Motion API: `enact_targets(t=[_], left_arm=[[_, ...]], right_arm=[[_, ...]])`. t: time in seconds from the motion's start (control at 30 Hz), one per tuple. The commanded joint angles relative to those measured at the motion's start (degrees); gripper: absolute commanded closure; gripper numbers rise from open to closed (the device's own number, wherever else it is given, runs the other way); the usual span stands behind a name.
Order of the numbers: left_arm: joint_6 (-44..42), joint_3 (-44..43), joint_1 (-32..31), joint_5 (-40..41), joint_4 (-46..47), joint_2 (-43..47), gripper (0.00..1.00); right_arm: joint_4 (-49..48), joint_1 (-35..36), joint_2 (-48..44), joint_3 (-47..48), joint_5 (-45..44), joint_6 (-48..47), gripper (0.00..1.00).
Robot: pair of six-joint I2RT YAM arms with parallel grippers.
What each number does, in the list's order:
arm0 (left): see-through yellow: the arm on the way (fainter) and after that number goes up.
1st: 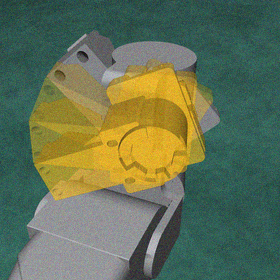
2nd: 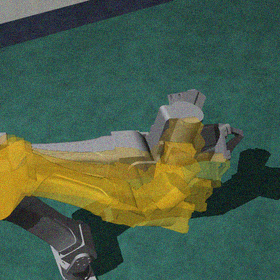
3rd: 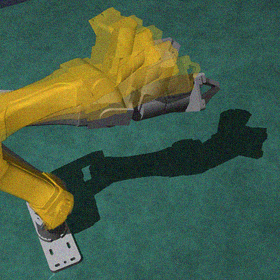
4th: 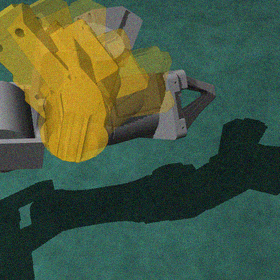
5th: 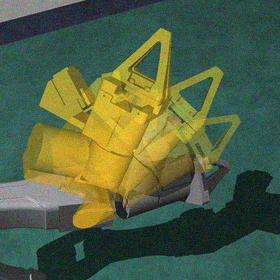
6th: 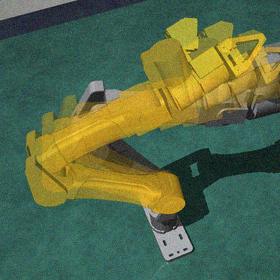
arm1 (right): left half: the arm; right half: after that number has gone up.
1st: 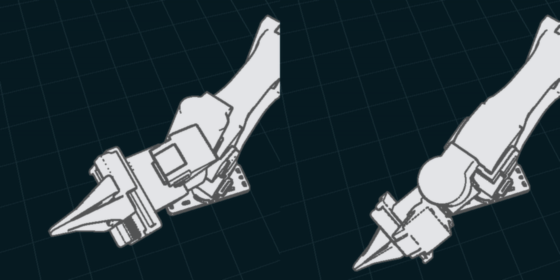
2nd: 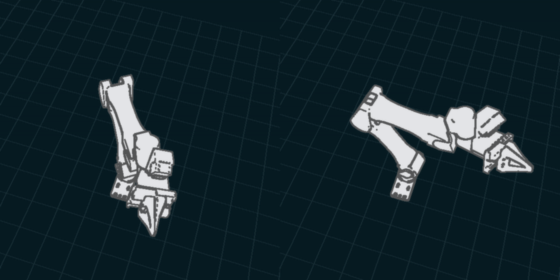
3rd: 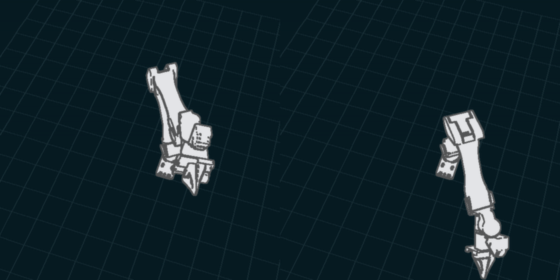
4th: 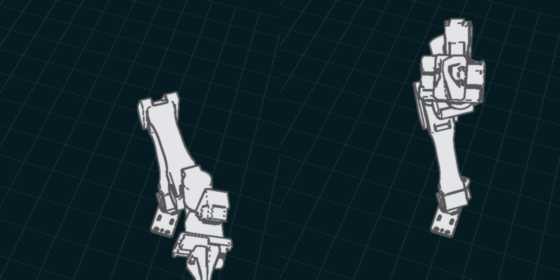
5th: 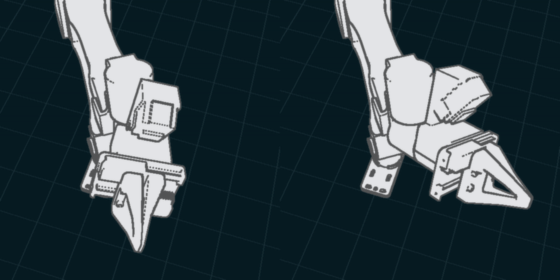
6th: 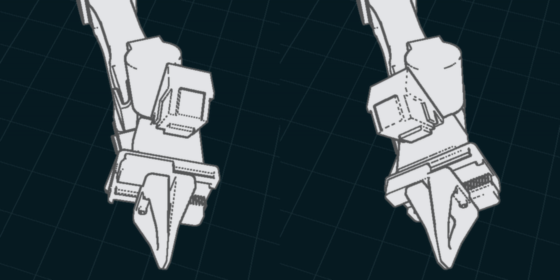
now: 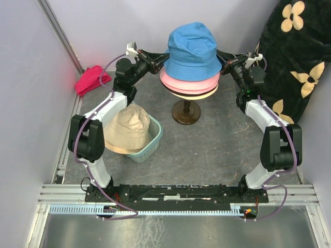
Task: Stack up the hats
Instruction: Stack the hat on the hat.
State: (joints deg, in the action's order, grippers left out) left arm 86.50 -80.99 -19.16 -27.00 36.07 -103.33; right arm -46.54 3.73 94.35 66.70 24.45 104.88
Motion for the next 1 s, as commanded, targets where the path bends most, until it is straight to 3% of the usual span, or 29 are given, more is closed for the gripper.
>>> enact_targets(t=[0.0,0.2,0.7,0.97], left_arm=[[-1.7,3.4,-0.6,0.2,-11.7,-2.6,0.97],[-2.7,4.7,-1.0,0.4,-13.8,-2.2,0.97],[-8.4,3.8,-1.6,4.4,-30.6,-0.7,0.97],[-10.6,-0.3,-1.9,2.1,-31.3,-1.3,0.97]], right_arm=[[9.5,0.2,0.1,-5.0,0.6,-7.5,0.99],[13.8,0.5,-1.2,-7.3,1.0,-10.4,0.99],[22.2,0.5,-1.9,-7.4,1.2,-16.1,0.99],[21.2,0.3,-3.5,-2.8,1.1,-16.1,0.99]])
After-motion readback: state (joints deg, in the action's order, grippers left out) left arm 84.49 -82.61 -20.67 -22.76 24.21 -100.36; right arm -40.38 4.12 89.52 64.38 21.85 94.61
